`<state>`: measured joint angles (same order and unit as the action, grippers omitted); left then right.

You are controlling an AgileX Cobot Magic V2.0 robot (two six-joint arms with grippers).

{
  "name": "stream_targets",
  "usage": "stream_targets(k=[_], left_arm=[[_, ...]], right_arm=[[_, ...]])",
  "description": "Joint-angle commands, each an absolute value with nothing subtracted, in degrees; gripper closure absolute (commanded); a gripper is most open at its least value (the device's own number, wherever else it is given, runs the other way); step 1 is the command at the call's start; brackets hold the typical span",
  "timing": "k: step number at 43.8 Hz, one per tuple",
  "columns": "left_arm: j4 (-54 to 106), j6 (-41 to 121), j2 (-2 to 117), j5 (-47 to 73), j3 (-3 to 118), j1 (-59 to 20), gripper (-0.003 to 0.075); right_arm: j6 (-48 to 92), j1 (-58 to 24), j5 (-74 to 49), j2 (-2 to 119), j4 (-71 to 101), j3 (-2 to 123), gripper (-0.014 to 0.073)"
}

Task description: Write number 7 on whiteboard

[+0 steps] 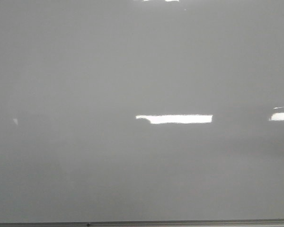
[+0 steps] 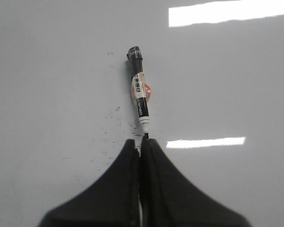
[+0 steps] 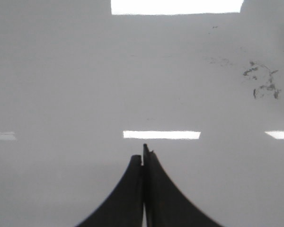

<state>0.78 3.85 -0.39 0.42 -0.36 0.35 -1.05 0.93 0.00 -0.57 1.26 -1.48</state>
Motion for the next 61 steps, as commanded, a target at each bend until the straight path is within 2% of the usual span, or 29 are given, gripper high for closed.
stream_targets(k=[1, 48, 55, 61], left_arm=[[1.17, 3.72, -1.05, -4.20, -1.10, -0.06, 0.0741], [1.17, 3.72, -1.05, -4.75, -1.10, -0.06, 0.0741], [1.17, 3.45, -1.05, -9.87, 0.45, -0.15, 0.0741], [3.45, 3.19, -0.95, -4.24, 7.11, -0.15, 0.0741]], right_arm=[[-1.01, 1.15, 4.94, -1.66, 1.09, -1.40, 0.0711], [-1.01, 1.15, 4.66, -1.61, 1.09, -1.12, 0.0711], [-1.01, 1.15, 1.78, -1.61, 1.09, 2.94, 0.0711], [-0.96, 1.15, -2.02, -1.47, 1.09, 9.00, 0.0711]])
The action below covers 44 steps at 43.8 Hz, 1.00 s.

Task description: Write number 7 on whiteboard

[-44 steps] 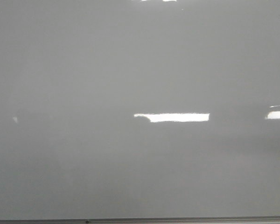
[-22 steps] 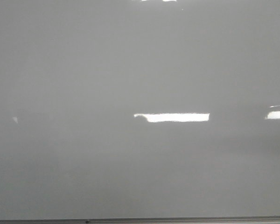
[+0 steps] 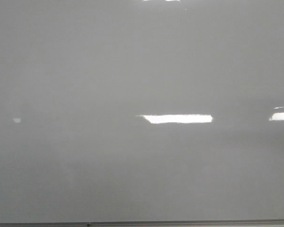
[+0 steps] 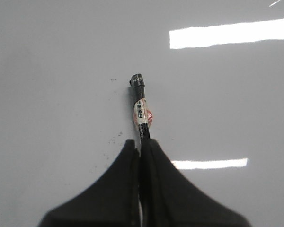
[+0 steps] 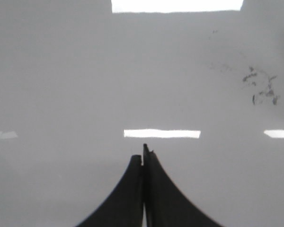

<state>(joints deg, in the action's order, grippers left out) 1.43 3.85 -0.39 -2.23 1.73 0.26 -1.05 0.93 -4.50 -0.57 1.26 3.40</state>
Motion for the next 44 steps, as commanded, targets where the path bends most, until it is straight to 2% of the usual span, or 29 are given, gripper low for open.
stream_targets(k=[1, 10, 26, 33, 44], left_arm=[[4.11, 3.19, -0.84, -2.84, 8.91, -0.15, 0.0741], [5.10, 3.19, 2.13, 11.18, 23.21, -0.15, 0.0741], [5.10, 3.19, 19.81, 28.15, 45.30, -0.15, 0.0741], [5.10, 3.19, 27.12, 34.95, 48.24, -0.15, 0.0741], [5.10, 3.19, 34.60, 35.36, 46.43, -0.15, 0.0741]], right_arm=[[-0.96, 1.15, -2.98, -1.28, 1.09, 10.55, 0.0711], [-0.61, 1.15, -11.22, 4.76, 1.09, 22.26, 0.0711], [-0.61, 1.15, -25.99, 23.73, 1.09, 40.15, 0.0711], [-0.61, 1.15, -29.11, 30.46, 1.09, 42.90, 0.0711], [-0.61, 1.15, -29.12, 37.45, 1.09, 42.90, 0.0711]])
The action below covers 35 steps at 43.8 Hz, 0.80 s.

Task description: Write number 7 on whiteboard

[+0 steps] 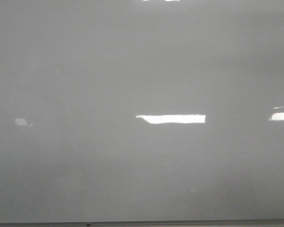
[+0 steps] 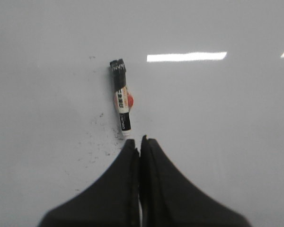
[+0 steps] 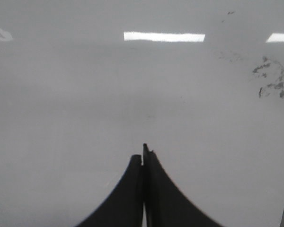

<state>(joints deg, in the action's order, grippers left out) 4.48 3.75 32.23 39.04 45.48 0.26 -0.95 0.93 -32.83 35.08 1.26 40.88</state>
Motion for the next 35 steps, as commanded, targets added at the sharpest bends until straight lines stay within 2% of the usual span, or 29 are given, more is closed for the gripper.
stream_targets(k=[1, 18, 22, 25, 28, 30, 33, 35], left_arm=[[5.10, 3.19, 35.08, 35.25, 46.29, -0.15, 0.0741], [5.10, 3.19, 43.04, 34.96, 45.48, -0.15, 0.0741], [5.10, 3.19, 44.66, 35.07, 45.48, -0.15, 0.0741], [5.00, 3.19, 45.61, 35.07, 45.48, -0.15, 0.0741], [4.79, 3.19, 46.50, 34.95, 45.48, -0.15, 0.0735], [4.73, 3.19, 47.41, 34.72, 45.48, -0.15, 0.0709], [4.65, 3.19, 48.70, 34.20, 45.48, -0.15, 0.0620], [4.13, 3.19, 49.63, 33.57, 45.48, -0.15, 0.0514]], right_arm=[[-0.61, 1.15, -29.12, 38.04, 1.09, 42.90, 0.0711], [3.94, -1.39, -31.76, 45.29, 1.09, 42.90, 0.0706], [3.99, -2.43, -31.76, 45.51, 1.09, 42.90, 0.0664], [3.99, -2.68, -31.80, 45.51, 1.09, 42.90, 0.0572], [3.99, -2.68, -31.81, 45.51, 1.09, 42.90, 0.0428], [3.99, -2.68, -31.65, 45.51, 1.09, 42.90, 0.0291], [3.99, -2.68, -31.20, 45.51, 1.09, 42.90, 0.0137], [3.99, -2.68, -31.06, 45.51, 1.09, 42.90, 0.0057]])
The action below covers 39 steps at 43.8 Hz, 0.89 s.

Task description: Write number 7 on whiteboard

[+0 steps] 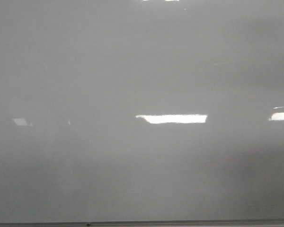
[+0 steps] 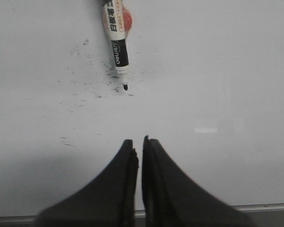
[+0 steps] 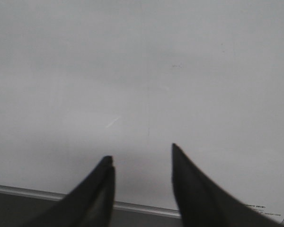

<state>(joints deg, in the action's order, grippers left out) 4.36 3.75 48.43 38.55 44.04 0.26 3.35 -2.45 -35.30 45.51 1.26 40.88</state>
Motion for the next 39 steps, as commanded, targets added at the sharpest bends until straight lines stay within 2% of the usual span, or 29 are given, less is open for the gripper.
stream_targets(k=[1, 3, 6, 8, 10, 27, 39], left_arm=[[3.97, 3.19, 50.11, 33.20, 45.48, -0.15, 0.0460], [3.52, 3.19, 51.22, 32.51, 45.48, -0.15, 0.0346], [3.52, 3.19, 52.77, 30.92, 45.48, 0.25, 0.0203], [3.52, 2.75, 53.82, 30.20, 45.48, 0.60, 0.0141], [3.52, 1.23, 54.91, 29.21, 45.48, 1.11, 0.0115], [6.06, 0.00, 64.37, 16.67, 45.59, 2.42, 0.0123], [6.19, 0.36, 72.96, 13.10, 49.58, 1.53, 0.0123]], right_arm=[[3.99, -2.68, -30.96, 45.51, 1.09, 42.90, 0.0041], [3.99, -2.68, -30.82, 45.51, 1.09, 42.90, 0.0006], [3.99, -2.68, -30.82, 45.51, 1.09, 42.90, 0.0008], [3.99, -2.68, -30.82, 45.51, 1.09, 42.90, 0.0010], [3.99, -2.68, -30.82, 45.51, 1.09, 42.90, 0.0010], [3.99, -2.68, -30.57, 45.51, 1.09, 42.90, 0.0010], [3.99, -2.68, -30.63, 45.51, 1.09, 42.90, 0.0010]])
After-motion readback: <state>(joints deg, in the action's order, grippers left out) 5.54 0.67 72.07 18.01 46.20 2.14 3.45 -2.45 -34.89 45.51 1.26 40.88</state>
